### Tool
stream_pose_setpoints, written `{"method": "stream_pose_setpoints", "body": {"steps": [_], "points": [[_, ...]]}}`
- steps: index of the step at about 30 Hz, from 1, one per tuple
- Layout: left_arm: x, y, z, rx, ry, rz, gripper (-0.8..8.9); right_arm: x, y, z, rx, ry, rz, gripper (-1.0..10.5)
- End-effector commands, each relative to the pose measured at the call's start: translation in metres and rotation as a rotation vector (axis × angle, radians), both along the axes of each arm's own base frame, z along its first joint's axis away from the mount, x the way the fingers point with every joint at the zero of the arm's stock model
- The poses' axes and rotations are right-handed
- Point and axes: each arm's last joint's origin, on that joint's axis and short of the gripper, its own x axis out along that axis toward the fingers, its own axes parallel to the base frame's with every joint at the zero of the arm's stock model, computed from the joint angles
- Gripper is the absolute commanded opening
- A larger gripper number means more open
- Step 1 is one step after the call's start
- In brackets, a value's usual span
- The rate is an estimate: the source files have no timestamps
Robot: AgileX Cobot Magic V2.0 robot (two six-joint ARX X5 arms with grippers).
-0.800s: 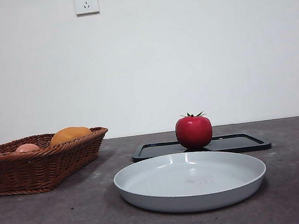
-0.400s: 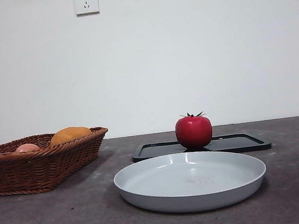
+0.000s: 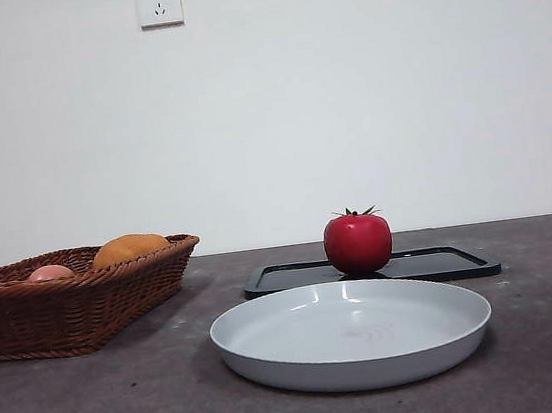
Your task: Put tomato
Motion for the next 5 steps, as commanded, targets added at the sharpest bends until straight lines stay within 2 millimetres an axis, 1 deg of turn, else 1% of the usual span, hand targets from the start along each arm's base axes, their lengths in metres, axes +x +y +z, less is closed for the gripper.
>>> {"method": "stream_pose_setpoints", "body": {"steps": [1, 5], "points": [[0.0009, 0.0002, -0.0076, -0.006, 0.025, 0.004, 0.07, 0.0003, -0.0002, -0.0005, 0.012, -0.007, -0.006, 0.1], [0.0009, 0.0002, -0.0075, -0.006, 0.025, 0.004, 0.07, 0.0003, -0.0002, -0.0005, 0.012, -0.007, -0.006, 0.1]]}}
